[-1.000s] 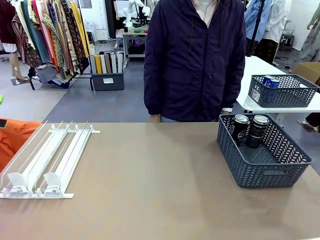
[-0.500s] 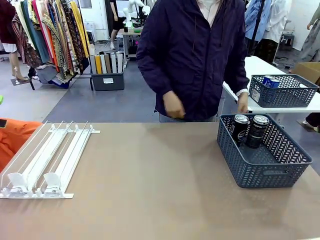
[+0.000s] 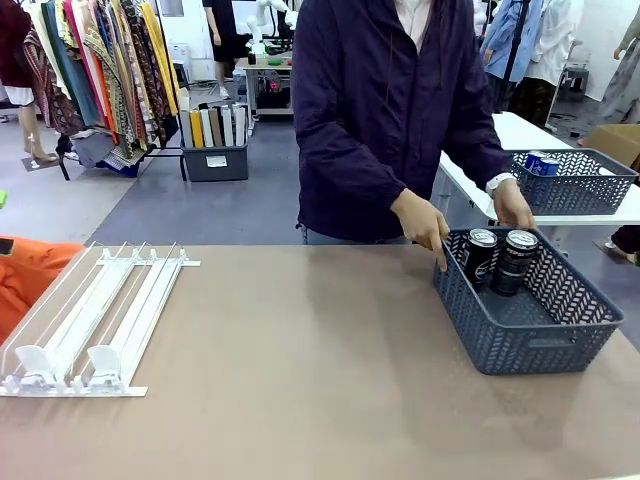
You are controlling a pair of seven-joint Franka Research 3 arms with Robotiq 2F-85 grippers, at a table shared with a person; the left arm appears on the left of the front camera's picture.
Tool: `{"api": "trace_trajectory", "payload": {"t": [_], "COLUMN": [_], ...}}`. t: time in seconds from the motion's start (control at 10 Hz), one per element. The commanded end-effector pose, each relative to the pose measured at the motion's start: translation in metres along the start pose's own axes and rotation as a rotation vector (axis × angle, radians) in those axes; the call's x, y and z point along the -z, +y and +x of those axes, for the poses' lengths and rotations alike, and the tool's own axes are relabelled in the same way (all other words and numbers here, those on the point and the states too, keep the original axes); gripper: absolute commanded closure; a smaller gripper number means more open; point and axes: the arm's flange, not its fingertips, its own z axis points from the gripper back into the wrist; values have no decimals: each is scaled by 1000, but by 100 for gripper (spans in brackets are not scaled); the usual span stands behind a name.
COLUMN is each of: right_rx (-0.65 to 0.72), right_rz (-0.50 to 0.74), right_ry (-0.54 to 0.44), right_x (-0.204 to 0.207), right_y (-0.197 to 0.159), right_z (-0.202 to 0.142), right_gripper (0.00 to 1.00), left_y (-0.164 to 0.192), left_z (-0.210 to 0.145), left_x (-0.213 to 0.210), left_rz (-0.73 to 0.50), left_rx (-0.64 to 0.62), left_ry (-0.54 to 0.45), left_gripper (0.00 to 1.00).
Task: Retrieve and store the cans from the dispenser.
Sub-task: Pick up one can from the Automatic Can Dispenser and place it in the middle of the table.
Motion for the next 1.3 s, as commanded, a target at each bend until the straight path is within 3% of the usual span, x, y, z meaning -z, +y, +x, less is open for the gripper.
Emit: {"api": "trace_trajectory", "payload": {"t": [0.0, 1.2], "right_rx": [-5, -5], "right_rz": [18, 18], "right_ry": [-24, -24], "right_x": [3, 3], "right_y": [2, 2], "right_z": [4, 4], "right_gripper": [0, 0], "left_y": [1, 1], "left_z": [1, 1], "left_x": [3, 3], "left_rz": [-20, -20], "left_rx": [19, 19], "left_ry": [-11, -11], "left_gripper": [0, 0]}}
